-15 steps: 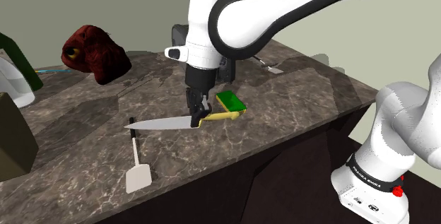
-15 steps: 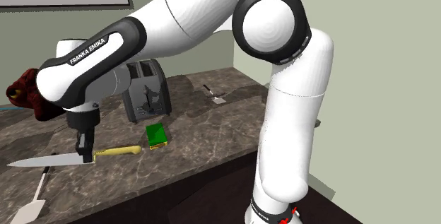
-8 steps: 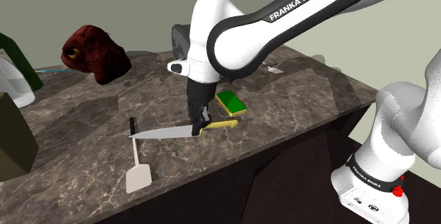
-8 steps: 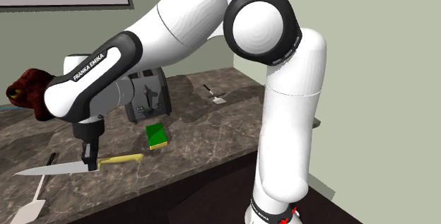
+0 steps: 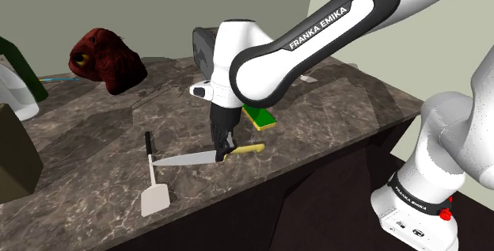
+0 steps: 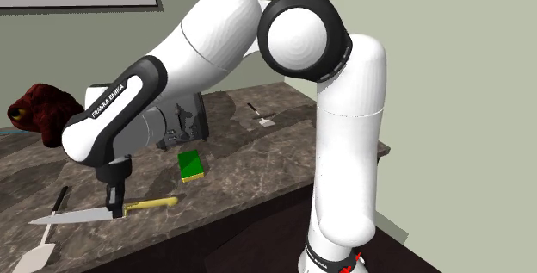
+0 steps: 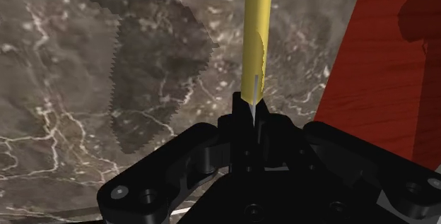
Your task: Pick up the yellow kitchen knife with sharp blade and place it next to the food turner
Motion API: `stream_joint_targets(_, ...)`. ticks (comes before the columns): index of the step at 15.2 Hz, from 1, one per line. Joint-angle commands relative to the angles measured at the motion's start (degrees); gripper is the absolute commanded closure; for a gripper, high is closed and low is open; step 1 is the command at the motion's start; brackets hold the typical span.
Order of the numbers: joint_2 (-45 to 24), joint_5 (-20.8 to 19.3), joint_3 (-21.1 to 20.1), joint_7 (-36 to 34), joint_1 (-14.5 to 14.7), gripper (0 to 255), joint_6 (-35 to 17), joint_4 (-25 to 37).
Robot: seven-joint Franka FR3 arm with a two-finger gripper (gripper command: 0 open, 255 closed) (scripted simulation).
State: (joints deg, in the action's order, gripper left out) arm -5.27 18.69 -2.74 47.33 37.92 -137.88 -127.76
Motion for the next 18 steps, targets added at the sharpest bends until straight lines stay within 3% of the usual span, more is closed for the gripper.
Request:
stream_joint_targets(1, -0.25, 0.12, -0.08, 0.05, 0.08, 255, -0.47, -0.18)
stream_joint_targets(6, -0.25, 0.12, -0.08, 0.05, 0.07, 255, -0.47, -0.18)
stream_joint_targets(7, -0.25, 0.12, -0.08, 0.05, 0.08, 0, -0.47, -0.17)
stream_joint_targets(12, -0.25, 0.12, -0.08, 0.05, 0.07, 0, -0.47, -0.18)
stream_joint_targets(16, 4.68, -1.43, 0.78, -0.91, -0.73, 0, 6.2, 1.45)
stream_joint_targets(18, 4.68, -1.43, 0.78, -0.91, -0.73, 0, 6.2, 1.44)
